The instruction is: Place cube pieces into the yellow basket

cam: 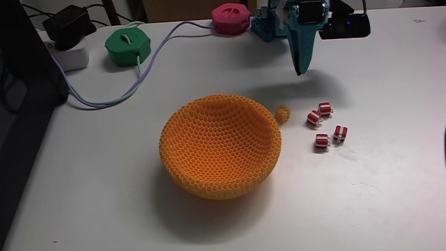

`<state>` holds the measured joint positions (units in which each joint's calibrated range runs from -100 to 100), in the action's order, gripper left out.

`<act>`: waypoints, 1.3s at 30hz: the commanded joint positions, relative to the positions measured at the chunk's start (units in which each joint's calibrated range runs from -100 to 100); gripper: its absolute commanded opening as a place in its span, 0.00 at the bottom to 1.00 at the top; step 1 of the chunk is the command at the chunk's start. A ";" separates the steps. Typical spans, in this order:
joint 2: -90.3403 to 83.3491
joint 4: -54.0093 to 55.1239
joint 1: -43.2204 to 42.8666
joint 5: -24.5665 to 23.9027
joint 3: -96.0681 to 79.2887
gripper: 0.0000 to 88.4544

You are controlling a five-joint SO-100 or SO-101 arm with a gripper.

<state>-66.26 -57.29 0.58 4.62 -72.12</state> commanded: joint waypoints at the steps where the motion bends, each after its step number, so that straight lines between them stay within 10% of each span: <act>1: -33.74 -11.69 -0.58 0.98 -19.79 0.00; 13: -32.04 -10.73 1.66 -0.39 -19.31 0.00; 39: 54.14 -13.60 9.21 9.28 40.49 0.20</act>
<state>-14.51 -71.60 8.99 12.82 -35.37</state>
